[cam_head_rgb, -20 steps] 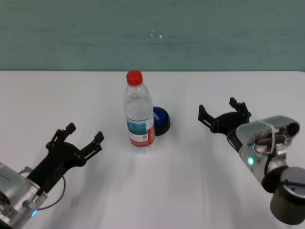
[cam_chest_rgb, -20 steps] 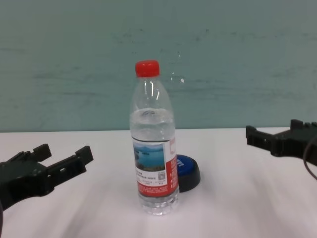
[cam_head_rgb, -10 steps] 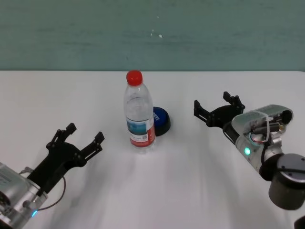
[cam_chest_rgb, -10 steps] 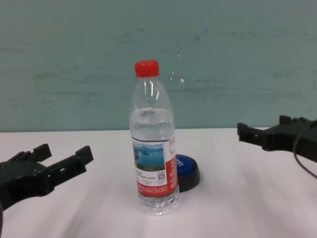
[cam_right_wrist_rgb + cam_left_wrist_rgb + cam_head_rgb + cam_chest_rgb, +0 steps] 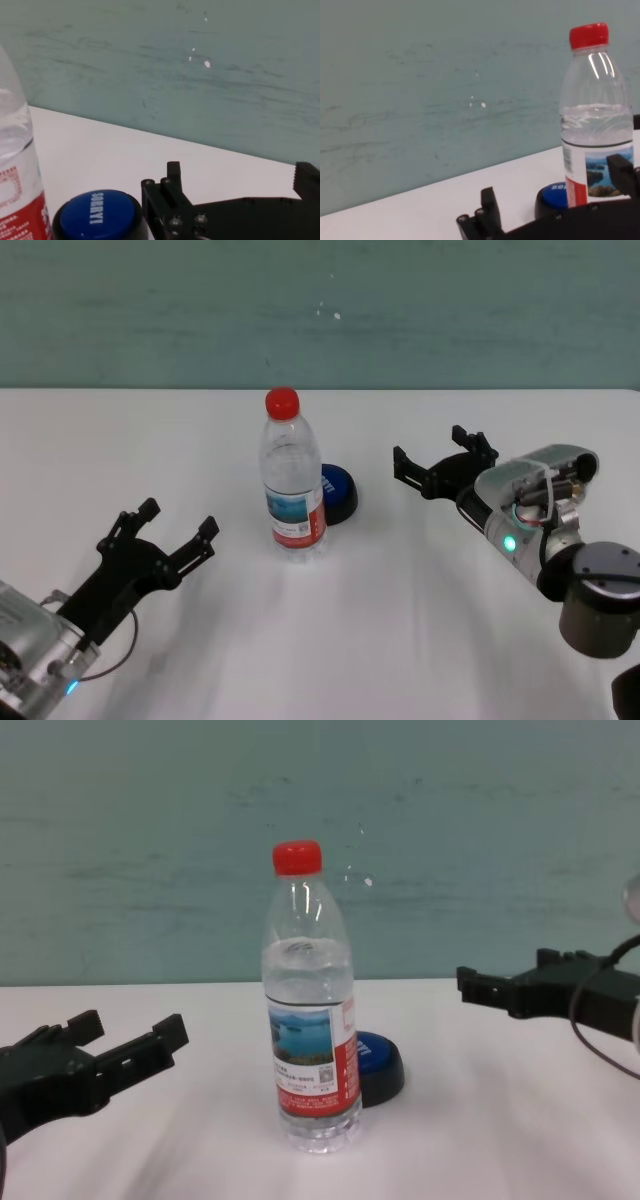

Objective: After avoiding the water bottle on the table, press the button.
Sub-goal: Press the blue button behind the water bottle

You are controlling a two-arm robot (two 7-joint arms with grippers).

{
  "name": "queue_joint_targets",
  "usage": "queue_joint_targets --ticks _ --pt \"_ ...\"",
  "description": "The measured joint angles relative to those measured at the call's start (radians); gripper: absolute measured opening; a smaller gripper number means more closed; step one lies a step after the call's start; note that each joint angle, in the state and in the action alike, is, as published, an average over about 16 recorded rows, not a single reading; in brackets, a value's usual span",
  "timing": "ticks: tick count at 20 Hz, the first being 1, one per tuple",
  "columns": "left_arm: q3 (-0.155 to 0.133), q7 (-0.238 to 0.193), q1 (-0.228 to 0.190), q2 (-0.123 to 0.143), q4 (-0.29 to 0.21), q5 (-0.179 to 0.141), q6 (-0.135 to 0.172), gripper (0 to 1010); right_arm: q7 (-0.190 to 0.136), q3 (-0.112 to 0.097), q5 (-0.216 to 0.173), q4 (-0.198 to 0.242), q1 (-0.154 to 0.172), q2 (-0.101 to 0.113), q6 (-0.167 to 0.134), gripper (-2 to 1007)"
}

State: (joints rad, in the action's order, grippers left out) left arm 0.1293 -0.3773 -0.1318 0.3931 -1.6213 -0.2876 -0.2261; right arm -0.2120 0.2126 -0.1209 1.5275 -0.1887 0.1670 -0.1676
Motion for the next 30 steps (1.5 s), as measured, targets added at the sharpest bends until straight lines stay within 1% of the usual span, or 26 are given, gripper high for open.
queue_joint_targets --ticks 6,12,19,30 --pt "0.0 0.0 0.0 0.0 0.0 0.0 0.0 1010 -0.028 0.021 -0.011 -0.038 -0.041 0.012 -0.003 1004" --pt "0.0 0.0 0.0 0.0 0.0 0.0 0.0 1010 -0.042 0.039 -0.021 -0.075 -0.078 0.018 -0.001 1004" --pt "0.0 0.0 0.0 0.0 0.0 0.0 0.0 1010 -0.047 0.056 -0.027 -0.121 -0.118 0.016 0.008 1004" --pt "0.0 0.0 0.0 0.0 0.0 0.0 0.0 1010 -0.059 0.085 -0.029 -0.191 -0.173 0.007 0.019 1004"
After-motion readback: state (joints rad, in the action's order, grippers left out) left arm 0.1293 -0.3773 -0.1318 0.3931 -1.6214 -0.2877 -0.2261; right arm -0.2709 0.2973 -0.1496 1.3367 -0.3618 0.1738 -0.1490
